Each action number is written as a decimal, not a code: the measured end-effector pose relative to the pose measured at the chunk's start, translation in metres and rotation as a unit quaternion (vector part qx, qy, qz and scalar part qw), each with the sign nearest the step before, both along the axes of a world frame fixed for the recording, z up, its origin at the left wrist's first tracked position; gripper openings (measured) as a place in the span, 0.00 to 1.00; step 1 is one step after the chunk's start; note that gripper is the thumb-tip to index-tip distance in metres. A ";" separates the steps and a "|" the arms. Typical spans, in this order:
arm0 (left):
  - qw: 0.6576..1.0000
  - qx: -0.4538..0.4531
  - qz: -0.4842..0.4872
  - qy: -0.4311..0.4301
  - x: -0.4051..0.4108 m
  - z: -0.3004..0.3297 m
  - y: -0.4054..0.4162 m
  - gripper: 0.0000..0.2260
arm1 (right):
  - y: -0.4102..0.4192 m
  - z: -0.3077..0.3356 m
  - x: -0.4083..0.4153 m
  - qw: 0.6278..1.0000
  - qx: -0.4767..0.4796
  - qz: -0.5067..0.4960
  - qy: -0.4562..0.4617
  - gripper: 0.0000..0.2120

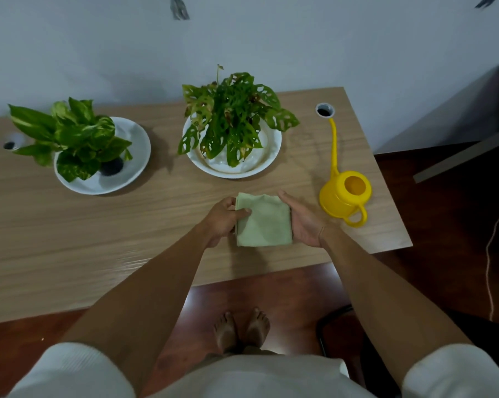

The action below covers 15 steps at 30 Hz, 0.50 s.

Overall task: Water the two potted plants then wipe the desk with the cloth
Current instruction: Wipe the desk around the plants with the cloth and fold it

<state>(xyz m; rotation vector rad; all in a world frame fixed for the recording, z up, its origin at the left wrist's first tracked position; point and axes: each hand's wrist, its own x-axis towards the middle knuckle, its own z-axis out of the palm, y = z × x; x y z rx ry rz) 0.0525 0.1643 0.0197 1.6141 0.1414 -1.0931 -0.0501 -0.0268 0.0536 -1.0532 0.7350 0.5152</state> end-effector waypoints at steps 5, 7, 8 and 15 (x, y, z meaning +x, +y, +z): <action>0.999 0.030 0.028 -0.022 -0.010 -0.014 -0.006 0.11 | -0.012 -0.040 0.003 0.982 -0.189 -0.017 -0.001 0.11; 0.997 0.054 0.037 -0.049 -0.012 -0.022 -0.009 0.11 | -0.015 -0.051 0.002 0.965 -0.261 -0.011 0.000 0.07; 0.994 0.071 0.041 -0.067 -0.013 -0.026 -0.011 0.10 | -0.016 -0.057 0.003 0.956 -0.293 -0.006 0.000 0.05; 0.947 0.228 -0.054 -0.219 -0.018 -0.033 -0.016 0.12 | -0.020 -0.076 0.005 0.895 -0.445 0.043 -0.010 0.13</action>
